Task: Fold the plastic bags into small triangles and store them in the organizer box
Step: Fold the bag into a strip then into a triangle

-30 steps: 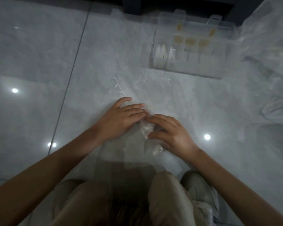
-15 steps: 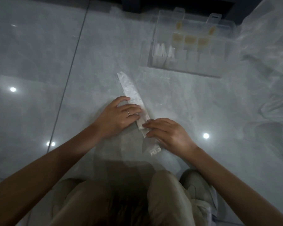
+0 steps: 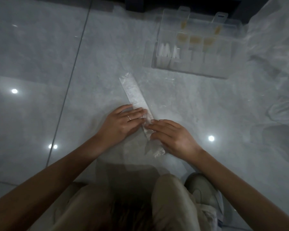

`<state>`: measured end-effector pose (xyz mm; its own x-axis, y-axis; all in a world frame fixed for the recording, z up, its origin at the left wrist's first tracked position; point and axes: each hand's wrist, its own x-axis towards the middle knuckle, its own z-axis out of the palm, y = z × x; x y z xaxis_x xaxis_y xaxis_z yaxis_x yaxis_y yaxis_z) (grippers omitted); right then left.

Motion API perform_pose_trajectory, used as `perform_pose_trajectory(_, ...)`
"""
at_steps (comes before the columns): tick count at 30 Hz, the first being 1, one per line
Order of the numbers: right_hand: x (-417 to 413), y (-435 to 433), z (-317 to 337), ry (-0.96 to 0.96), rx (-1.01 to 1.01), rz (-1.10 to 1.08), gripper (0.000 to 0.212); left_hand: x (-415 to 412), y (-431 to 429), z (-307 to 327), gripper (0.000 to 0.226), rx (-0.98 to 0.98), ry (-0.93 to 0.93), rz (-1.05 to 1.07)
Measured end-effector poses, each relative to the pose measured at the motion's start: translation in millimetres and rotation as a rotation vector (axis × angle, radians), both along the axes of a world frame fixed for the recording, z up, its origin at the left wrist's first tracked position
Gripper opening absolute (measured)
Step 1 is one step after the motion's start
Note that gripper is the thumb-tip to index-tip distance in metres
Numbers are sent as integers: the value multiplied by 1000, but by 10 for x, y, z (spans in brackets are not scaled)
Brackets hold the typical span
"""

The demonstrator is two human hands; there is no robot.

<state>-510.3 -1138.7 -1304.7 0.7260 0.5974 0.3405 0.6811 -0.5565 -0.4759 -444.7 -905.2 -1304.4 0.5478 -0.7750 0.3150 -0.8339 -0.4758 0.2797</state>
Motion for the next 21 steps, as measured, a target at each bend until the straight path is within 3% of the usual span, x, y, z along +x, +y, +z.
perform_pose_trajectory(9,11,-21,-44,12,-4,-29,28,-27,56,26,39,146,175,13)
perform_pose_trajectory(13,86,33,39,-13,30,-115,17,-64,103,32,49,270,132,-10)
perform_pose_trajectory(19,227,154,150,325,40,-262,22,-57,138,14,47,324,91,-17)
perform_pose_trajectory(21,252,212,140,356,36,-323,21,-55,158,18,45,306,85,2)
